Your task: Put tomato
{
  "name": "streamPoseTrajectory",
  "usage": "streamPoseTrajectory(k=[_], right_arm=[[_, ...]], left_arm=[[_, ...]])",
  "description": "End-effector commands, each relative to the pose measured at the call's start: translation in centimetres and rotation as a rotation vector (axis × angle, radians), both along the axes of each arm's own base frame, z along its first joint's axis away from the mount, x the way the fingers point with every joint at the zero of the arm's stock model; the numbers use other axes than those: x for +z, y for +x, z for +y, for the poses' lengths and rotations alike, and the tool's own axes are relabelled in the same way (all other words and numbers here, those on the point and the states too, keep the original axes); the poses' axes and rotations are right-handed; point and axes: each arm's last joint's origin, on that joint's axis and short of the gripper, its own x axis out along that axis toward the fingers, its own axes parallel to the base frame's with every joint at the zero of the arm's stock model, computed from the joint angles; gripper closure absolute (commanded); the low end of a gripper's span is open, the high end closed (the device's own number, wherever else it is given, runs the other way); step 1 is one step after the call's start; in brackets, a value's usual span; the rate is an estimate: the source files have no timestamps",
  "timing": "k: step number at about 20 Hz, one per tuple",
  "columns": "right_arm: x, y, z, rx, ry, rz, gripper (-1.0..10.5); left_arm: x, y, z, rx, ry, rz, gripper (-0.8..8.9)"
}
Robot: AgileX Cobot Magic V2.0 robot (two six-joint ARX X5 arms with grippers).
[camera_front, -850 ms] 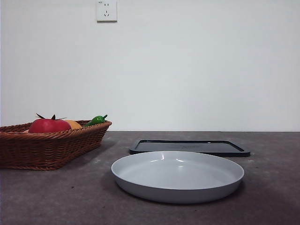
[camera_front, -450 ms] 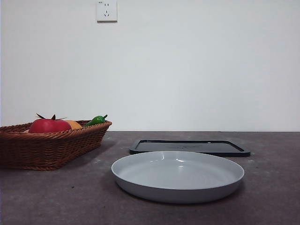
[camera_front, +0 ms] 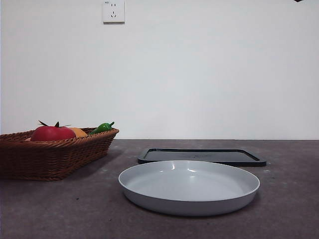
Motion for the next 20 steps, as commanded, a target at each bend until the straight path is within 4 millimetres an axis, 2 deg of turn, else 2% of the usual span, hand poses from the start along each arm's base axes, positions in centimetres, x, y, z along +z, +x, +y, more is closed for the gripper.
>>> streamPoseTrajectory(k=[1,7,9,12,14,17,20], right_arm=[[0.4,-0.3,0.7,0.070,-0.020,-0.011,9.4],[0.3,-0.6,1.1,0.100,-0.045,-0.011,9.4],[0.3,-0.6,1.1,0.100,-0.045,-0.011,8.6],[0.3,-0.6,1.1,0.099,-0.045,-0.010,5.9],[0.3,-0.6,1.1,0.099,-0.045,-0.010,5.1],[0.3,-0.6,1.1,0.100,-0.045,-0.011,5.1],[0.3,-0.6,1.1,0.100,-0.044,-0.011,5.1]], left_arm=[[0.3,-0.2,-0.3,-0.050,0.021,-0.008,8.04],[0.2,-0.3,-0.4,-0.069,0.030,0.003,7.91],[0.2,-0.3,-0.4,-0.069,0.030,0.003,7.05],[0.2,-0.3,-0.4,-0.068,0.030,0.001,4.82],[0.3,-0.2,-0.4,-0.068,0.029,-0.009,3.85],[0.4,0.4,-0.4,-0.054,0.032,-0.041,3.70],[0.4,2.0,-0.6,-0.010,0.067,-0.075,3.71]])
